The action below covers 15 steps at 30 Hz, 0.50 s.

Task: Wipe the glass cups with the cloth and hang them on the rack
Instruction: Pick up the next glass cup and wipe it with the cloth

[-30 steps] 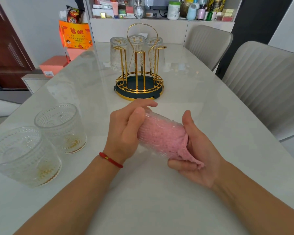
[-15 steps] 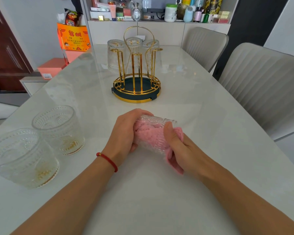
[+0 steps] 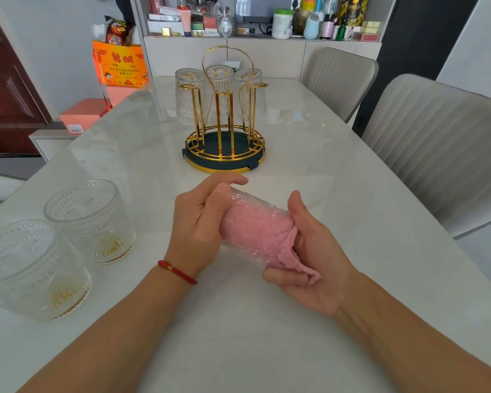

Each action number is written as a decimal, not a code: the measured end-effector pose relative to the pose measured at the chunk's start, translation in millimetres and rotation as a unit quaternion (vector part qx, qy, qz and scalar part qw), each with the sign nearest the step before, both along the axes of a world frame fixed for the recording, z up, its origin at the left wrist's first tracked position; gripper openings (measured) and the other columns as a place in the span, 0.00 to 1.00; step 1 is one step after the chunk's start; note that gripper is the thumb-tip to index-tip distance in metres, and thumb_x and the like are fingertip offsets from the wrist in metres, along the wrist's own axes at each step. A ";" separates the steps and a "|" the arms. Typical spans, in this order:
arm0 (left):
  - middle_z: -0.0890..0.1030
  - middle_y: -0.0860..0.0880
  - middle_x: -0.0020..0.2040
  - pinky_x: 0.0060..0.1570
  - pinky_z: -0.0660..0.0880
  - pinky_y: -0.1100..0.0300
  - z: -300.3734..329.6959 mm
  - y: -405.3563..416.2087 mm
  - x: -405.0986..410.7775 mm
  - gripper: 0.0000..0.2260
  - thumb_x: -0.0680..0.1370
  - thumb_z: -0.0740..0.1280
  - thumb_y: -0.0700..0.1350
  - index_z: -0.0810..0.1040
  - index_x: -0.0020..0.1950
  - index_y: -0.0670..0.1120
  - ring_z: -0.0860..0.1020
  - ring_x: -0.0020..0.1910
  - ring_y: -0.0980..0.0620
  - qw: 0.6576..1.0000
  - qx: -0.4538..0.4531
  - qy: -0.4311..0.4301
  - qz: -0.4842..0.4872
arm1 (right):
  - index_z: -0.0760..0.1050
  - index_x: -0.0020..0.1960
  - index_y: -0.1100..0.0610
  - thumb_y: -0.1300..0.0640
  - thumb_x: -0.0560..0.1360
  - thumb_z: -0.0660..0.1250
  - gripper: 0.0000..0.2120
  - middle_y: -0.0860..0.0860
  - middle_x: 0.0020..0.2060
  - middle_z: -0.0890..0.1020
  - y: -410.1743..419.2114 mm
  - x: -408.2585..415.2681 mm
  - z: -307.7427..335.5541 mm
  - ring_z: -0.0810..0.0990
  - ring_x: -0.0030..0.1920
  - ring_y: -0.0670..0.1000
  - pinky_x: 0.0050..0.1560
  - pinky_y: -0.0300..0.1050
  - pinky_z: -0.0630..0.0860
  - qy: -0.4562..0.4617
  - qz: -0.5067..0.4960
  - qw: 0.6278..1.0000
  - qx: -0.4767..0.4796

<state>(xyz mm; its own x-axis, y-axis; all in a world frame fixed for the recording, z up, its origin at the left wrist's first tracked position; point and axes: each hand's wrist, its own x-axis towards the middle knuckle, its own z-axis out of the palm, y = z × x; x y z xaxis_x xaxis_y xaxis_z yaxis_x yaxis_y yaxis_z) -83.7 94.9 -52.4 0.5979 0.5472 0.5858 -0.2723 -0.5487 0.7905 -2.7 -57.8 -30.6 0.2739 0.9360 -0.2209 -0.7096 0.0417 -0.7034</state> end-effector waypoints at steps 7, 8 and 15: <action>0.80 0.46 0.43 0.24 0.67 0.64 16.7 -4.7 -1.7 0.20 0.77 0.56 0.58 0.85 0.53 0.51 0.74 0.30 0.56 0.954 -0.254 0.145 -0.064 | 0.67 0.27 0.67 0.19 0.68 0.40 0.50 0.45 0.15 0.64 -2.0 5.1 -2.2 0.62 0.17 0.45 0.23 0.35 0.61 -0.516 -0.032 0.849 -0.107; 0.81 0.45 0.41 0.23 0.67 0.65 19.0 -6.1 -1.4 0.21 0.80 0.56 0.59 0.86 0.51 0.51 0.74 0.28 0.57 0.940 -0.289 0.170 -0.055 | 0.72 0.32 0.69 0.19 0.69 0.41 0.52 0.44 0.15 0.65 -3.5 1.6 -2.7 0.64 0.17 0.45 0.24 0.31 0.60 -0.557 -0.028 0.826 -0.086; 0.81 0.55 0.37 0.27 0.69 0.69 9.2 -8.1 0.8 0.19 0.81 0.56 0.49 0.86 0.47 0.44 0.77 0.33 0.60 0.988 -0.137 0.054 0.039 | 0.71 0.32 0.58 0.25 0.66 0.53 0.34 0.50 0.19 0.68 -5.1 -5.3 -2.4 0.64 0.16 0.44 0.22 0.35 0.57 -0.241 -0.017 0.959 -0.148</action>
<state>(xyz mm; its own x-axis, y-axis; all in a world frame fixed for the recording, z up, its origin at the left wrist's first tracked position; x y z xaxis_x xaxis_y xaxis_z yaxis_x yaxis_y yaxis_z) -82.9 86.8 -43.1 0.5992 0.7231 0.3436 -0.1437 -0.3251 0.9347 -7.9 -62.9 -33.0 0.4406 0.8402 -0.3161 -0.3003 -0.1939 -0.9339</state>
